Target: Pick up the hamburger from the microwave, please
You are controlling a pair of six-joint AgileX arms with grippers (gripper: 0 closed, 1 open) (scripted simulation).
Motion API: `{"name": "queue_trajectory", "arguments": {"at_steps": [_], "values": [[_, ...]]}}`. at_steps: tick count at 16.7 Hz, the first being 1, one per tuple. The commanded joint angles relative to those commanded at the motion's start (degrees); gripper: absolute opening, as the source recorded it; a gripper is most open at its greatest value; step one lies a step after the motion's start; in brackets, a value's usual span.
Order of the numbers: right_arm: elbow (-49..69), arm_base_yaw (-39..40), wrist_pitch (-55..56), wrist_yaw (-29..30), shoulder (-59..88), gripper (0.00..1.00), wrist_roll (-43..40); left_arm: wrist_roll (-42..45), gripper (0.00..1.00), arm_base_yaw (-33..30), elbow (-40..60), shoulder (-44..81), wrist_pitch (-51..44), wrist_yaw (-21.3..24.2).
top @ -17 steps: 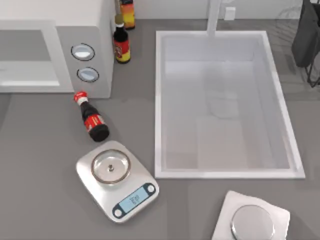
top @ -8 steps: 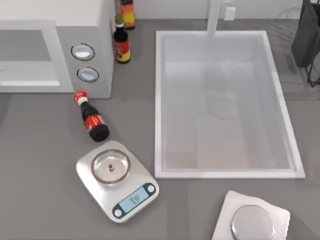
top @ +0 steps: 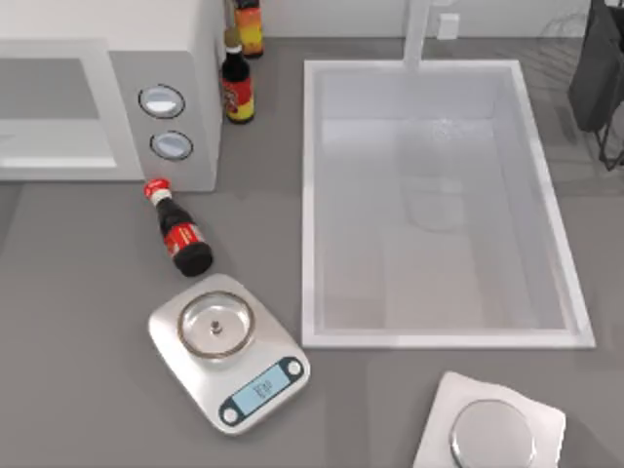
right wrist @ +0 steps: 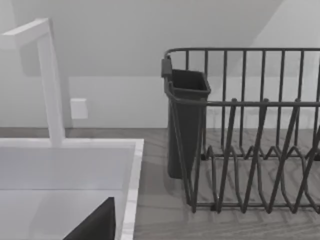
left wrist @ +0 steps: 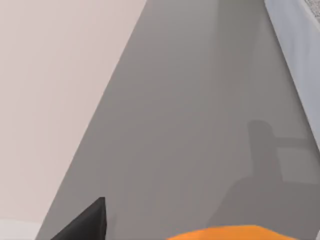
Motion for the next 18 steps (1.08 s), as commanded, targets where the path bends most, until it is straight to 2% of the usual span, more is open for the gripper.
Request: {"name": "queue_trajectory", "arguments": {"at_steps": [3, 11, 14, 18], "values": [[0.0, 0.0, 0.0, 0.0, 0.0, 1.0, 0.0, 0.41, 0.0, -0.03, -0.24, -5.7, -5.65, -0.13], [0.0, 0.0, 0.0, 0.0, 0.0, 1.0, 0.0, 0.41, 0.0, 0.09, -1.19, -32.81, -31.54, -0.39], [0.0, 0.0, 0.0, 0.0, 0.0, 1.0, 0.0, 0.02, 0.0, 0.19, -1.35, -36.62, -35.35, -0.39], [0.0, 0.0, 0.0, 0.0, 0.0, 1.0, 0.0, -0.31, 0.0, -0.3, -2.89, -35.53, -35.06, 0.69]]}}
